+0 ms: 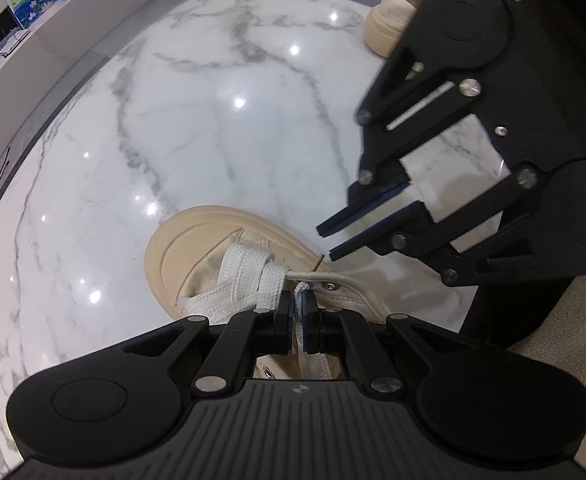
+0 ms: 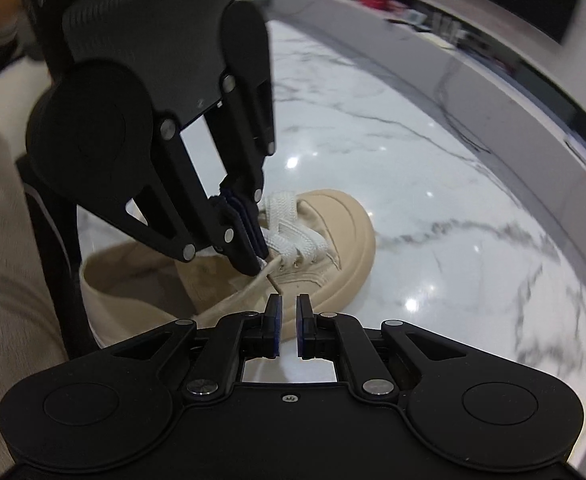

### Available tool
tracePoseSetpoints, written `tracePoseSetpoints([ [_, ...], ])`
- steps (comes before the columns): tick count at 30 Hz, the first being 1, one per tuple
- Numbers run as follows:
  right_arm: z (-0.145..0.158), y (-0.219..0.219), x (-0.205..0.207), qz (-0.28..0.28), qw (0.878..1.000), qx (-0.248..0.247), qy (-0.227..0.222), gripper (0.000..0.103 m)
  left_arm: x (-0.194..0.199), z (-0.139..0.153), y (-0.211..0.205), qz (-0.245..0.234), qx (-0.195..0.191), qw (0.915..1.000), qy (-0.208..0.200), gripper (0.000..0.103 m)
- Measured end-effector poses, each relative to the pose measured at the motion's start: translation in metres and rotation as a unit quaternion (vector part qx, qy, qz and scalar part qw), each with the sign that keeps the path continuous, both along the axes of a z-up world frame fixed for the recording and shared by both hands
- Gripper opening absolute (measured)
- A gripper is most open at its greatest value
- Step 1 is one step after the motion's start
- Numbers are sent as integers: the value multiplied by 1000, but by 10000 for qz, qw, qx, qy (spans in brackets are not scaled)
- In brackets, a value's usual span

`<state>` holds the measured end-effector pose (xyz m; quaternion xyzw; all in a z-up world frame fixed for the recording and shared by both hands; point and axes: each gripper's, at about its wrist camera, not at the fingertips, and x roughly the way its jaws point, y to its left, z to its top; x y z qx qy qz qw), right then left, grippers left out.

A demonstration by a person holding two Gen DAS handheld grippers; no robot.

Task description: Lace up shoes with both hands

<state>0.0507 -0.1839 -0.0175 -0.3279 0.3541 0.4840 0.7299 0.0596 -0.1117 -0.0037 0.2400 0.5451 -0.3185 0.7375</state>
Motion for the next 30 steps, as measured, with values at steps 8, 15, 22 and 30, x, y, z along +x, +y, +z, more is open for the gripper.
tracePoseSetpoints([
  [8, -6, 14, -2, 653, 9974, -252, -187, 5, 3, -2, 0, -13, -50, 10000, 20, 3],
  [15, -9, 16, -4, 806, 9957, -345, -290, 4, 3, -3, -5, 50, -54, 10000, 26, 3],
  [22, -8, 18, -11, 837, 9951, -405, -343, 2, 1, 4, 11, 2, -65, 10000, 19, 5],
  [30, 2, 1, -15, 580, 9963, -541, -345, 1, -12, 27, 36, 347, -400, 9985, -142, 26],
])
